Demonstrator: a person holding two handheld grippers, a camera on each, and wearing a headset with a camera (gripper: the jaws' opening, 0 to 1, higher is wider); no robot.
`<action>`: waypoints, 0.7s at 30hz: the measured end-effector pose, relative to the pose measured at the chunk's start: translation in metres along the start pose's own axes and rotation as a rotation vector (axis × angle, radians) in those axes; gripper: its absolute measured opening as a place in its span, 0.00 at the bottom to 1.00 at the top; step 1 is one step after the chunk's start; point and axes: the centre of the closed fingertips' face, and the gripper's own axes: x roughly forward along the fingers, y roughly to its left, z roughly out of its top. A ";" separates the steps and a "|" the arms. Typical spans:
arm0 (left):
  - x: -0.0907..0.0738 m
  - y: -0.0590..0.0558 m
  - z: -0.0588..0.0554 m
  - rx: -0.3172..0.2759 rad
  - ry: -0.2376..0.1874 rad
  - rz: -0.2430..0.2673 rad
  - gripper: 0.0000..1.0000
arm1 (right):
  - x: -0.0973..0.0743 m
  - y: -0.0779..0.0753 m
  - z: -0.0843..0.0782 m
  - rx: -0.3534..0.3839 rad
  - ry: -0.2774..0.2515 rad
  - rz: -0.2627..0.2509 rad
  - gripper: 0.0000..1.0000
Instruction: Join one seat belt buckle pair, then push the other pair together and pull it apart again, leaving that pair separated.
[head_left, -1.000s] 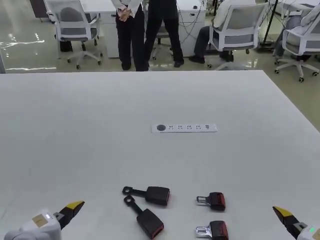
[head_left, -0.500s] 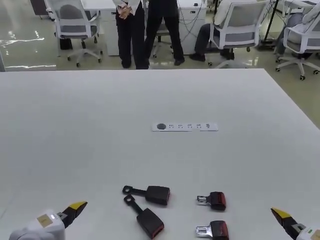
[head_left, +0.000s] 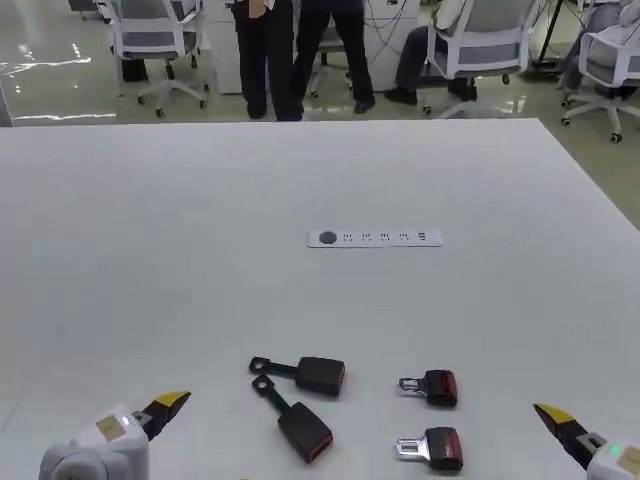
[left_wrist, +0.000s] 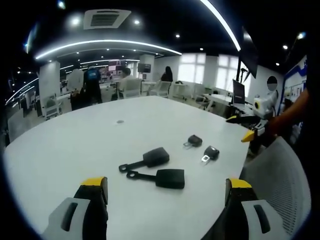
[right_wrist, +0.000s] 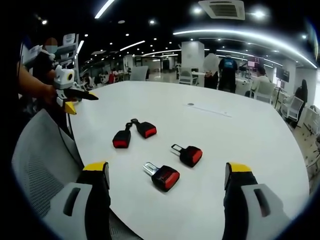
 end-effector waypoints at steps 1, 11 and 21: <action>0.001 0.000 0.000 0.000 0.001 -0.001 1.00 | 0.001 0.000 0.000 0.000 0.000 0.002 0.97; 0.012 -0.007 0.006 0.012 0.017 -0.017 1.00 | 0.014 -0.002 -0.005 -0.009 0.020 0.031 0.96; 0.025 -0.005 0.002 0.027 0.040 -0.044 0.99 | 0.021 0.001 -0.005 -0.017 0.027 0.054 0.93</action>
